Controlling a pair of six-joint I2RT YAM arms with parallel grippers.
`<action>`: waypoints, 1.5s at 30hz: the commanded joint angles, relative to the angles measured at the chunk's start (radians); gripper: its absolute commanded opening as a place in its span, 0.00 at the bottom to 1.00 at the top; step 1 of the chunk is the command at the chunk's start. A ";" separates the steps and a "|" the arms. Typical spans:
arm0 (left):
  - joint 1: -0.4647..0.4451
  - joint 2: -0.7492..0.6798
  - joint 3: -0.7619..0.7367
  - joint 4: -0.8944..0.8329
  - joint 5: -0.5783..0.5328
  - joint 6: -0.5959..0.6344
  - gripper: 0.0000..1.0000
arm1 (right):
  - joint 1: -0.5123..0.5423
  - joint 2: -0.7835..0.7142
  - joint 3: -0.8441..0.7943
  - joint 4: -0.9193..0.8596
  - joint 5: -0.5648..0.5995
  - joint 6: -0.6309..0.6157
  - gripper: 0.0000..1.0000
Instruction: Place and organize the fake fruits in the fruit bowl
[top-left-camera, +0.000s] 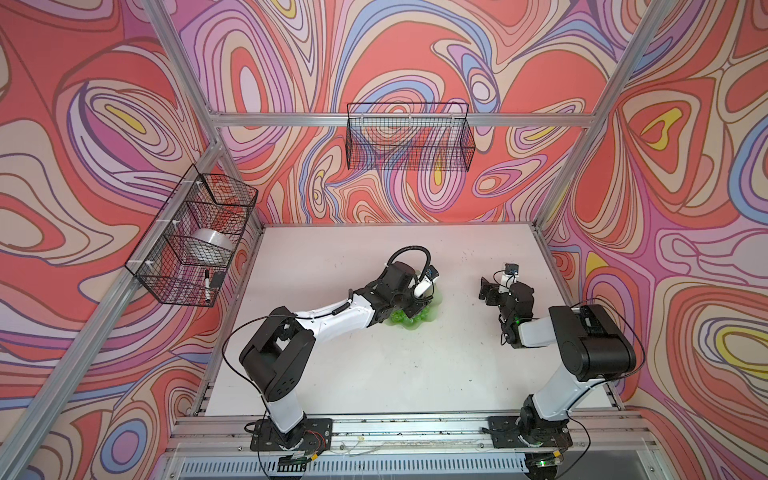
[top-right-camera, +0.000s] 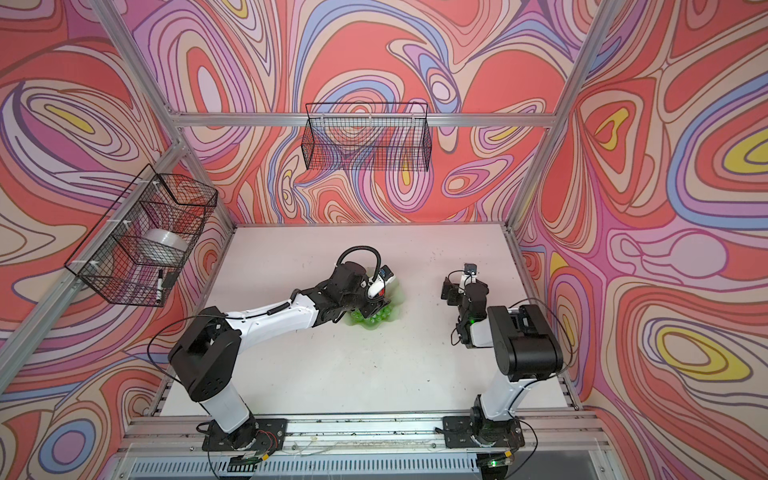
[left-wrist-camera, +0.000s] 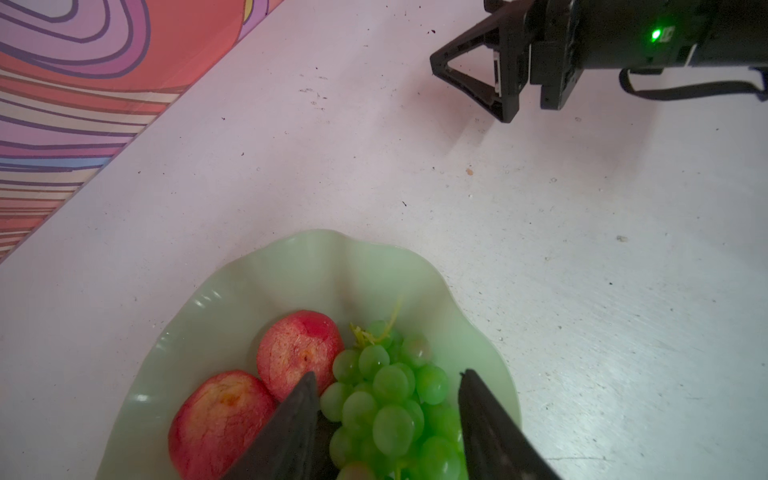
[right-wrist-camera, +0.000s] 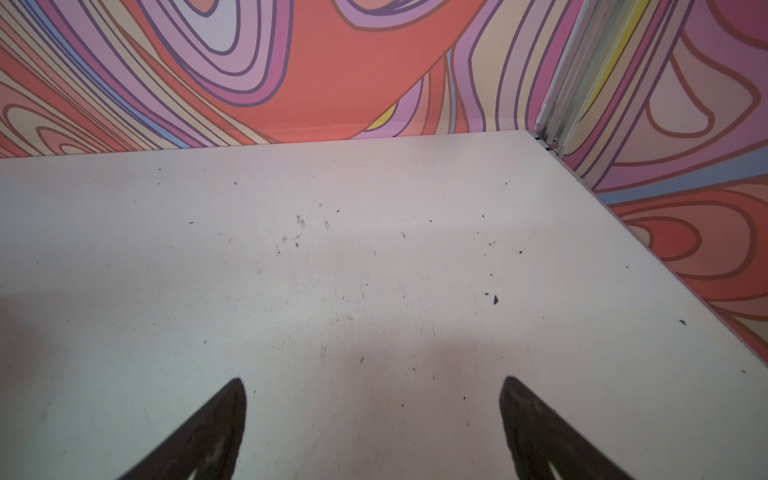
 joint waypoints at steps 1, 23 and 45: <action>0.003 -0.049 -0.027 0.073 -0.001 -0.029 0.78 | -0.004 -0.007 0.012 0.001 0.003 -0.004 0.98; 0.449 -0.719 -0.881 0.528 -0.611 -0.216 1.00 | -0.003 -0.008 0.008 0.006 0.003 -0.003 0.98; 0.728 -0.180 -0.892 1.116 -0.250 -0.208 1.00 | -0.004 -0.005 0.015 -0.006 -0.005 0.002 0.98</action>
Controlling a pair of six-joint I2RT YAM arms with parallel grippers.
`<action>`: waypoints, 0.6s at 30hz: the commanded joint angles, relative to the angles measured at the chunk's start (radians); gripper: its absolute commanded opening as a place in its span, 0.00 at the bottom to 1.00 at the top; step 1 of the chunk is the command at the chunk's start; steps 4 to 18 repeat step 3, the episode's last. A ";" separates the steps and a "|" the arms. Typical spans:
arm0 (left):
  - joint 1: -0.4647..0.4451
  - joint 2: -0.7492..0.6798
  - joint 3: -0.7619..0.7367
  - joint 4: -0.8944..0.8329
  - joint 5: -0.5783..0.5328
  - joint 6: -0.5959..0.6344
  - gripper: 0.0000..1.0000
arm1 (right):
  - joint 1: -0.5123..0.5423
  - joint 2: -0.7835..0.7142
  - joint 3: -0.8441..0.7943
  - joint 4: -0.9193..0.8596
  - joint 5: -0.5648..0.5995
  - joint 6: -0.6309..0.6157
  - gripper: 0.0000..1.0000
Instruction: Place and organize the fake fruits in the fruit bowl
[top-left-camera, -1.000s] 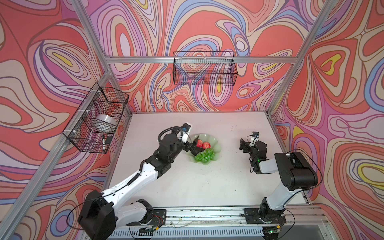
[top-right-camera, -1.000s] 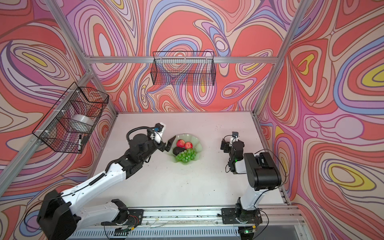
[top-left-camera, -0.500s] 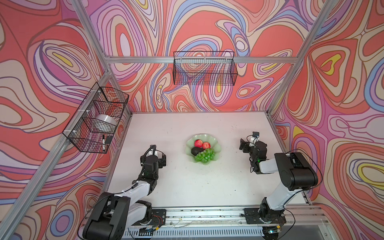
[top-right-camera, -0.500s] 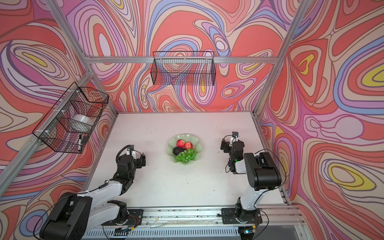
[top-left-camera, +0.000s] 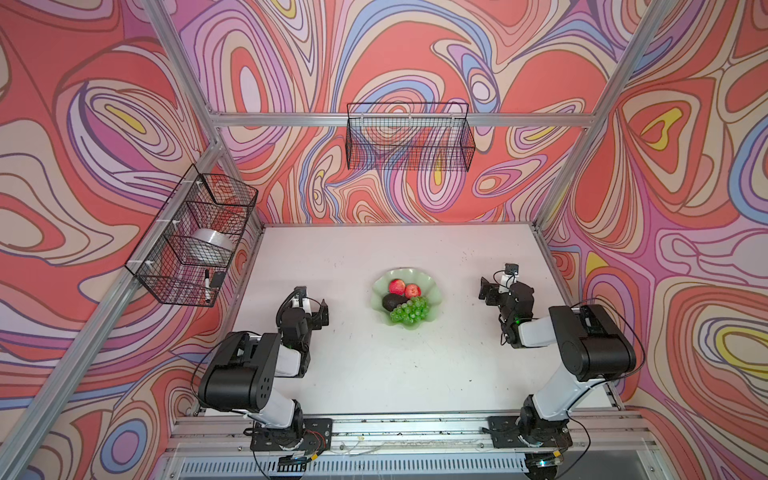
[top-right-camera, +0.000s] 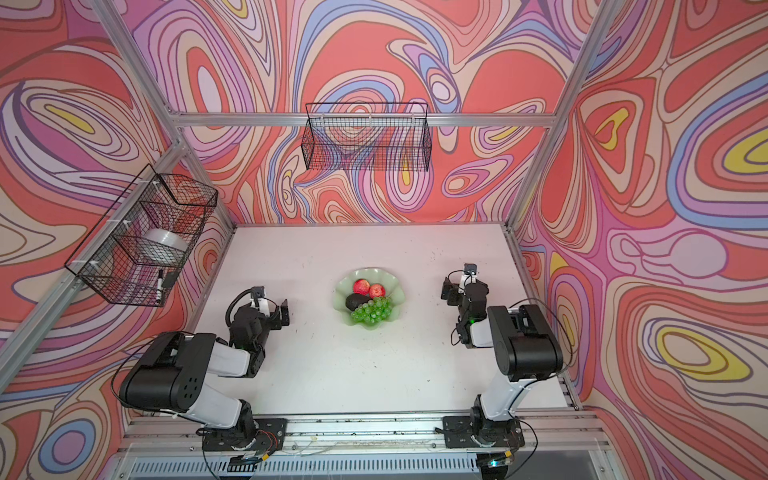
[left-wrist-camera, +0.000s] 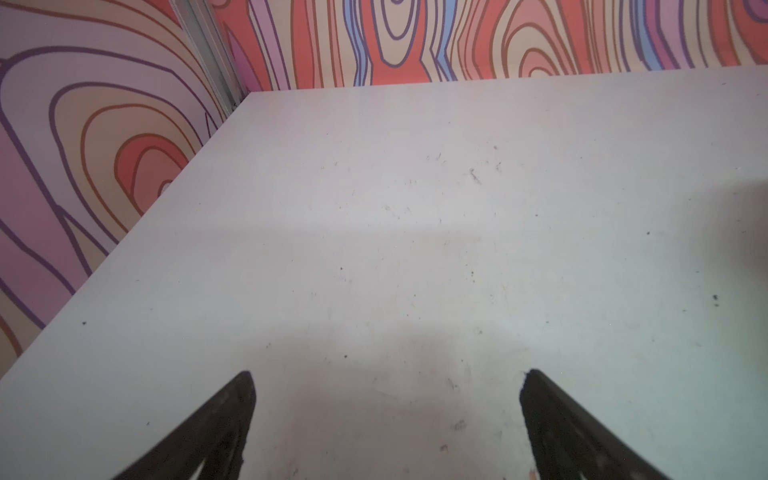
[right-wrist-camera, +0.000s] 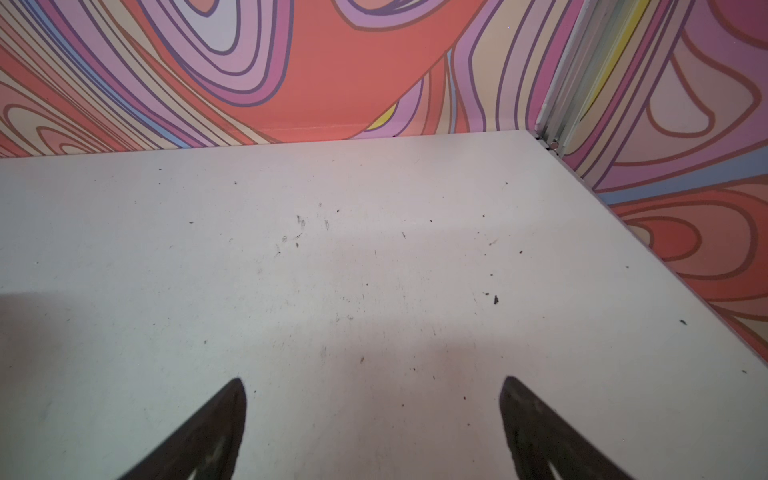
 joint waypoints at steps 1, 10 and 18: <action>0.004 -0.014 0.043 0.009 -0.006 -0.017 1.00 | -0.004 -0.007 0.013 -0.004 -0.004 0.001 0.98; 0.005 -0.016 0.066 -0.043 -0.038 -0.030 1.00 | -0.004 -0.007 0.010 0.002 -0.001 -0.001 0.98; 0.005 -0.016 0.066 -0.043 -0.038 -0.030 1.00 | -0.004 -0.007 0.010 0.002 -0.001 -0.001 0.98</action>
